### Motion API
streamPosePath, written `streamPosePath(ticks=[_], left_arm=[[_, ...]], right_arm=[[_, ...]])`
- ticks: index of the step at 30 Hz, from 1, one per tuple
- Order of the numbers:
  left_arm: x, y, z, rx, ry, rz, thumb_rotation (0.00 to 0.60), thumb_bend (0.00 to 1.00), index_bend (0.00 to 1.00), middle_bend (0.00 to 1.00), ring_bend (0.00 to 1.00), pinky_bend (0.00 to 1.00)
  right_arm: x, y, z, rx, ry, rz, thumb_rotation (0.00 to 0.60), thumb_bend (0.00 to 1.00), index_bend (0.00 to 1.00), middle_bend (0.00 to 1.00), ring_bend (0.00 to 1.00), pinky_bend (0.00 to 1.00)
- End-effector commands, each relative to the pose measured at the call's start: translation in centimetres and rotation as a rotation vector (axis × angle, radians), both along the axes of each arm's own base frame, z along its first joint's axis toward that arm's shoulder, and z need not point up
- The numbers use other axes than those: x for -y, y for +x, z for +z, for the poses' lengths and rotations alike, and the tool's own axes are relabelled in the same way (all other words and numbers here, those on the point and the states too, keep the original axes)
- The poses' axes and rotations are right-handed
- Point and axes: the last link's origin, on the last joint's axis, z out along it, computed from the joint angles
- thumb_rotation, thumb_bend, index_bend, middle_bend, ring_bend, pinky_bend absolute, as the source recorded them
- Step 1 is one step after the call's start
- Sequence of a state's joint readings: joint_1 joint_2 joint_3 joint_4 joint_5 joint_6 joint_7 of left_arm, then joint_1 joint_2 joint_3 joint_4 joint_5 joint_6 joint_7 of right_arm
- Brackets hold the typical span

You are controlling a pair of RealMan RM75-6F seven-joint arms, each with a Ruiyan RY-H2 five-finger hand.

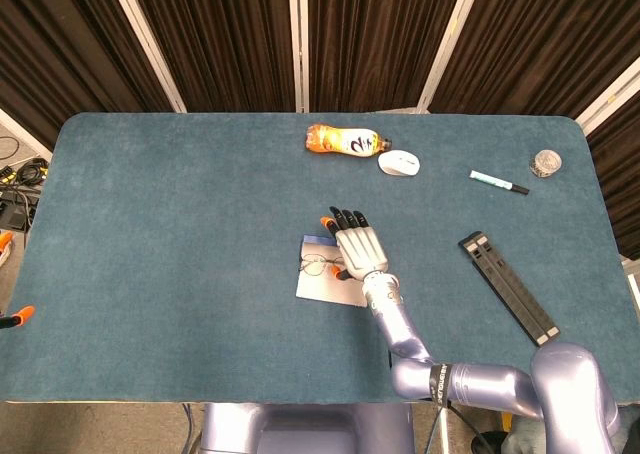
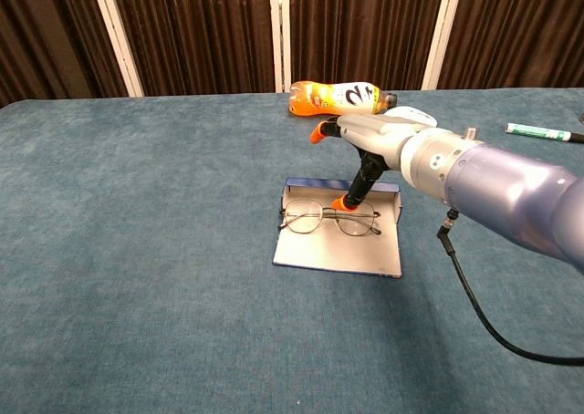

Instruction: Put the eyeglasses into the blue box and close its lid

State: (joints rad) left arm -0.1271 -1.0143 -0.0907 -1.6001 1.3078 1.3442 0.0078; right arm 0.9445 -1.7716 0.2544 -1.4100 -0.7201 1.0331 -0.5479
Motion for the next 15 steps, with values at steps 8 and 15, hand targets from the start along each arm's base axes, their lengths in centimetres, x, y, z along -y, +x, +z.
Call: streamPosePath(ticks=[8, 15], left_arm=[[-0.2, -0.2, 0.1, 0.000, 0.005, 0.010, 0.600, 0.00, 0.00, 0.00, 0.00, 0.00], [-0.4, -0.5, 0.1, 0.002, 0.007, 0.024, 0.600, 0.00, 0.00, 0.00, 0.00, 0.00]], right_arm=[[-0.4, 0.3, -2.0, -0.072, 0.020, 0.077, 0.600, 0.07, 0.11, 0.00, 0.00, 0.00], [1.0, -0.1, -3.0, -0.118, -0.010, 0.089, 0.600, 0.07, 0.11, 0.00, 0.00, 0.00]])
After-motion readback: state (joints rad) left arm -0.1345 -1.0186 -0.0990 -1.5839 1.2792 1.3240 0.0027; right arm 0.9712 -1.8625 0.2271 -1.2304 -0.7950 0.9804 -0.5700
